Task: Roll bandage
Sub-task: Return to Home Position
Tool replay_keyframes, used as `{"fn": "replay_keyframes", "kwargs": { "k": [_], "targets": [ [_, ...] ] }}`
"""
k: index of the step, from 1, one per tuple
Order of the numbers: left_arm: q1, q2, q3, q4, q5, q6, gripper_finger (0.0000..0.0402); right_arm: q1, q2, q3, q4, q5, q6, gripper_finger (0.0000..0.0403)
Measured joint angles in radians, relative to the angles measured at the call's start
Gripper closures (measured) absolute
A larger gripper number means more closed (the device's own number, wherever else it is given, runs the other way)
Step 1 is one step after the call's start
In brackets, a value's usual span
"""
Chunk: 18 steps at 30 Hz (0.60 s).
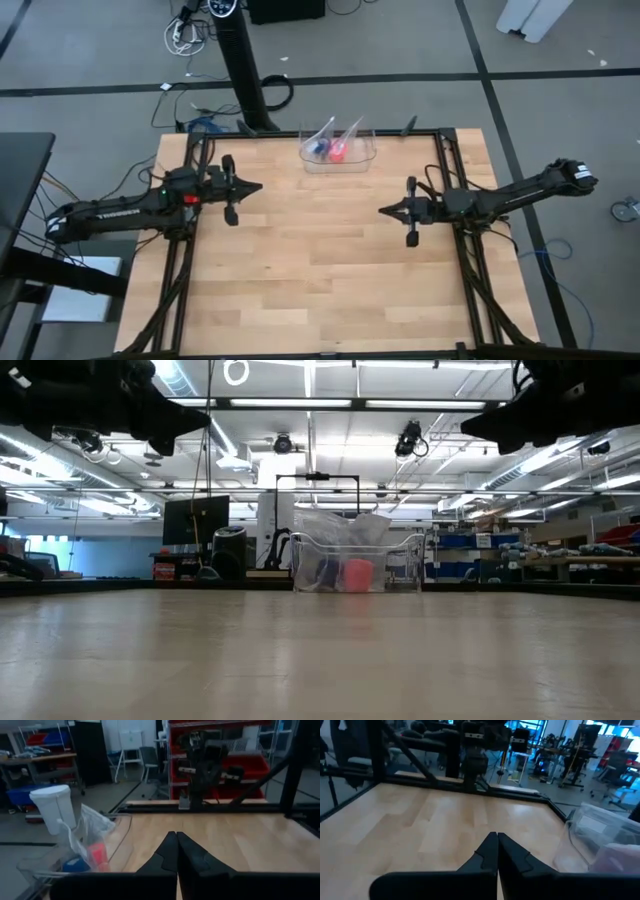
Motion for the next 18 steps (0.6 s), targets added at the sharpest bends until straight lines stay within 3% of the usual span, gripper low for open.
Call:
{"fn": "replay_keyframes", "kwargs": {
  "k": [10,18],
  "targets": [
    [0.000,-0.149,-0.004,-0.150,-0.057,0.009,0.0401,-0.018,-0.182,-0.011,-0.172,0.030,0.011,0.0403],
    [0.000,-0.231,-0.023,-0.179,-0.085,0.010,0.0401,-0.101,-0.369,-0.011,-0.359,-0.108,0.039,0.0403]
  ]
}}
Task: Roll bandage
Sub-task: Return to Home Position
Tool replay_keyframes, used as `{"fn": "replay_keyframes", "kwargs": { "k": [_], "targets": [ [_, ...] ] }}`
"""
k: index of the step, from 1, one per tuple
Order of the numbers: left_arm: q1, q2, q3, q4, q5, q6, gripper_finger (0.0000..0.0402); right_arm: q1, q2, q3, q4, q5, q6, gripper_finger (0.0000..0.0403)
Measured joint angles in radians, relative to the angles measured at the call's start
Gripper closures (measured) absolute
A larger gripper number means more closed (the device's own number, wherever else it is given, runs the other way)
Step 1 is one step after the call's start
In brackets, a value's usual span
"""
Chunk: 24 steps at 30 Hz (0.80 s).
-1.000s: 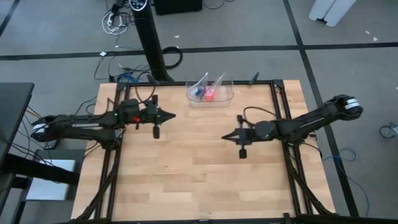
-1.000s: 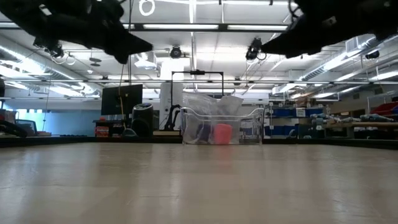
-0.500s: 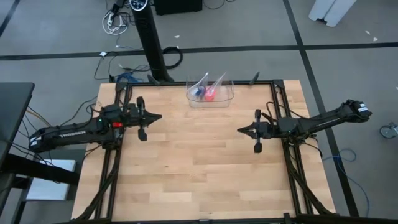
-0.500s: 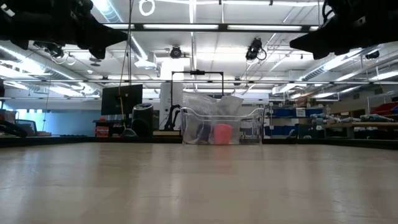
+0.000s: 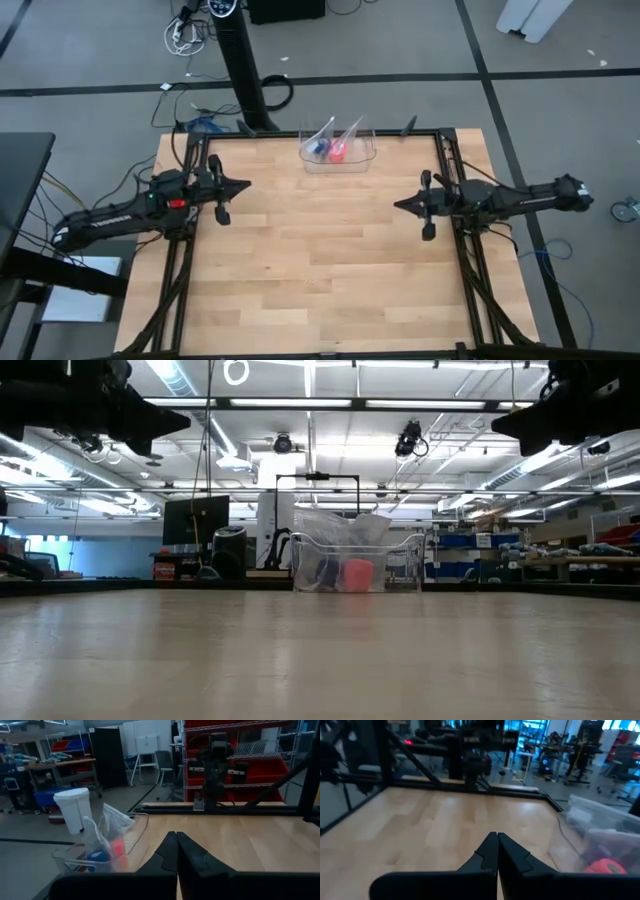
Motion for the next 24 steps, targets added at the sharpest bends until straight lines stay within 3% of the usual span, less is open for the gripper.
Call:
{"fn": "replay_keyframes", "kwargs": {
  "k": [9,14,19,24],
  "targets": [
    [0.023,-0.072,-0.111,0.070,-0.006,-0.024,0.0401,-0.213,-0.135,0.000,-0.048,-0.210,0.018,0.0403],
    [0.027,-0.149,-0.122,0.051,0.014,-0.005,0.0399,-0.278,-0.169,-0.045,-0.011,-0.261,0.034,0.0403],
    [0.027,-0.280,-0.123,-0.069,-0.007,-0.008,0.0397,-0.291,-0.229,-0.121,0.046,-0.284,0.051,0.0403],
    [0.026,-0.288,-0.126,-0.097,-0.018,-0.018,0.0396,-0.290,-0.305,-0.186,0.027,-0.266,0.073,0.0403]
  ]
}}
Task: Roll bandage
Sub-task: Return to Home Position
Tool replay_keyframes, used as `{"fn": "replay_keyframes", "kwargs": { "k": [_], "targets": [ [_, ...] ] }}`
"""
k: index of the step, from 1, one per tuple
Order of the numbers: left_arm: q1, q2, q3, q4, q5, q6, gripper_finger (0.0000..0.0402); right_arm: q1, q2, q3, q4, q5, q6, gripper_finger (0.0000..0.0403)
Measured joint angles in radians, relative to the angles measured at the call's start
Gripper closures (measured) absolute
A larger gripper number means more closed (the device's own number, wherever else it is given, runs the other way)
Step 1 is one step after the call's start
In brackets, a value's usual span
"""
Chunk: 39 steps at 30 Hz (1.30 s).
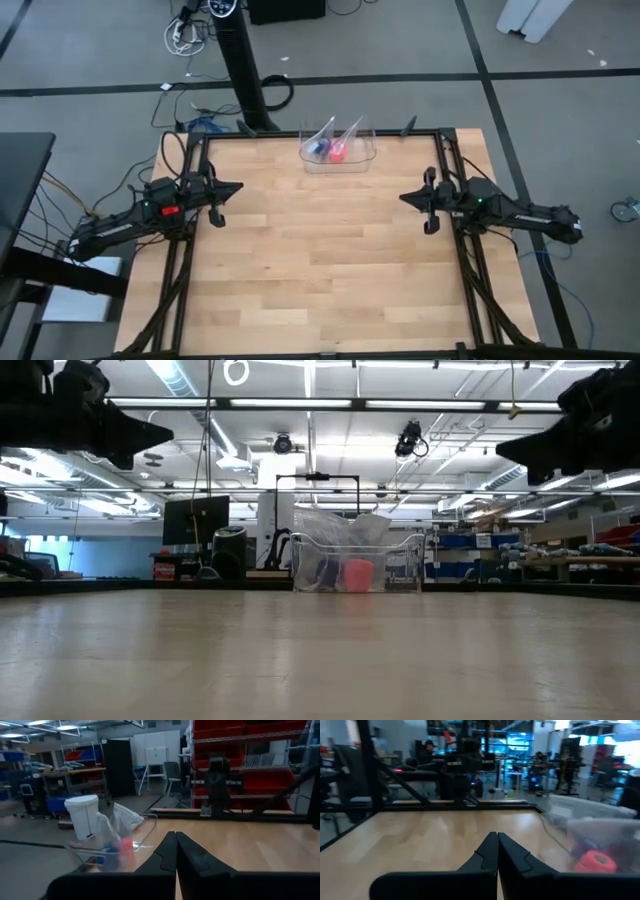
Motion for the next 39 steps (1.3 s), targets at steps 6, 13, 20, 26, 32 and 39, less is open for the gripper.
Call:
{"fn": "replay_keyframes", "kwargs": {
  "k": [6,13,20,26,32,39],
  "targets": [
    [-0.001,-0.001,-0.065,0.021,-0.051,-0.008,0.0395,0.017,-0.023,-0.036,-0.003,0.137,0.006,0.0403],
    [-0.001,0.000,-0.115,0.053,-0.148,-0.008,0.0395,0.047,-0.017,-0.036,-0.003,0.226,-0.011,0.0403],
    [-0.002,0.004,-0.115,0.046,-0.136,-0.037,0.0395,0.047,0.061,-0.036,-0.003,0.226,0.015,0.0393],
    [-0.002,0.006,-0.115,0.044,-0.134,-0.055,0.0394,0.047,0.142,-0.037,-0.003,0.225,0.058,0.0387],
    [-0.002,0.006,-0.115,0.045,-0.134,-0.055,0.0394,0.047,0.191,-0.037,-0.003,0.225,0.112,0.0394],
    [-0.002,0.006,-0.116,0.153,-0.137,-0.059,0.0394,0.047,0.202,-0.037,-0.001,0.225,0.111,0.0395]
  ]
}}
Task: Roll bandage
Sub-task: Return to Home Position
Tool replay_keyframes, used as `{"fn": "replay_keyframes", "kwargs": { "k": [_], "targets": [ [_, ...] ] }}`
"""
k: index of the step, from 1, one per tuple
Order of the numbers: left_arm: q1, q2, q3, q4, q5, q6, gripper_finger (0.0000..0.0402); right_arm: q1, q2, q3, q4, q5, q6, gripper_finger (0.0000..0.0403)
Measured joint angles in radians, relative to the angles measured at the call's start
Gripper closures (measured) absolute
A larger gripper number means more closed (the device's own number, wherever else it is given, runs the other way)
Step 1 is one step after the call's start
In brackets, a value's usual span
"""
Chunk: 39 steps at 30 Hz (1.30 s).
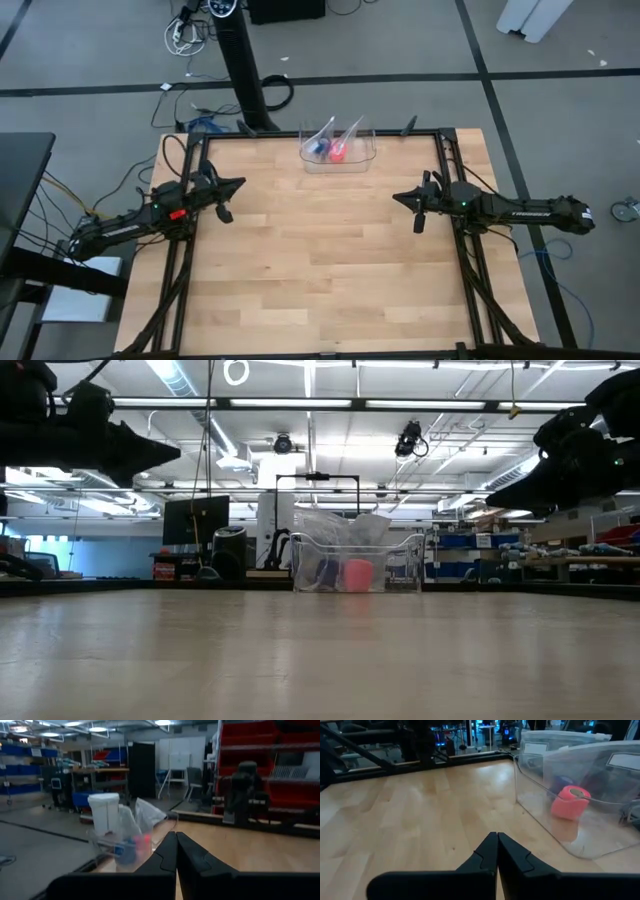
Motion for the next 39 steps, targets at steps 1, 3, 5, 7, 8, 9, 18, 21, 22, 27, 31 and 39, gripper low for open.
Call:
{"fn": "replay_keyframes", "kwargs": {
  "k": [1,3,5,7,8,9,18,21,22,27,31,39],
  "targets": [
    [0.000,0.000,0.000,0.013,0.000,0.000,0.0394,0.000,0.000,0.000,0.000,0.000,0.000,0.0395],
    [0.000,0.000,0.000,0.036,0.000,0.001,0.0394,0.000,0.000,0.000,0.000,0.000,0.000,0.0394],
    [0.000,0.000,0.000,0.052,0.000,0.001,0.0394,0.000,0.000,0.000,0.000,0.000,-0.001,0.0395],
    [0.000,0.000,0.000,0.063,0.000,0.001,0.0394,0.000,0.000,0.000,0.000,0.000,-0.001,0.0397],
    [0.000,0.000,0.000,0.063,0.000,0.001,0.0394,0.000,0.000,-0.001,0.000,0.000,-0.001,0.0397],
    [0.000,0.000,0.000,0.063,0.001,0.001,0.0394,0.000,0.000,-0.001,0.000,0.000,-0.001,0.0397],
    [0.000,0.000,0.000,0.065,0.002,0.001,0.0394,0.000,0.000,-0.001,0.000,-0.001,-0.002,0.0390],
    [0.000,0.000,0.000,0.065,0.002,0.001,0.0394,0.000,0.000,-0.001,0.000,-0.001,-0.002,0.0390],
    [0.000,0.000,0.000,0.066,0.002,0.001,0.0394,0.000,0.000,-0.001,0.000,-0.001,-0.002,0.0390],
    [0.000,0.000,0.000,0.066,0.002,0.001,0.0394,0.000,0.000,-0.002,0.000,-0.001,-0.001,0.0392],
    [0.000,0.000,0.000,0.066,0.002,0.001,0.0394,0.000,0.000,-0.002,0.000,-0.001,-0.002,0.0390],
    [0.000,0.000,0.000,0.066,0.002,0.000,0.0394,0.000,0.000,-0.002,0.000,0.000,-0.002,0.0394]
  ]
}}
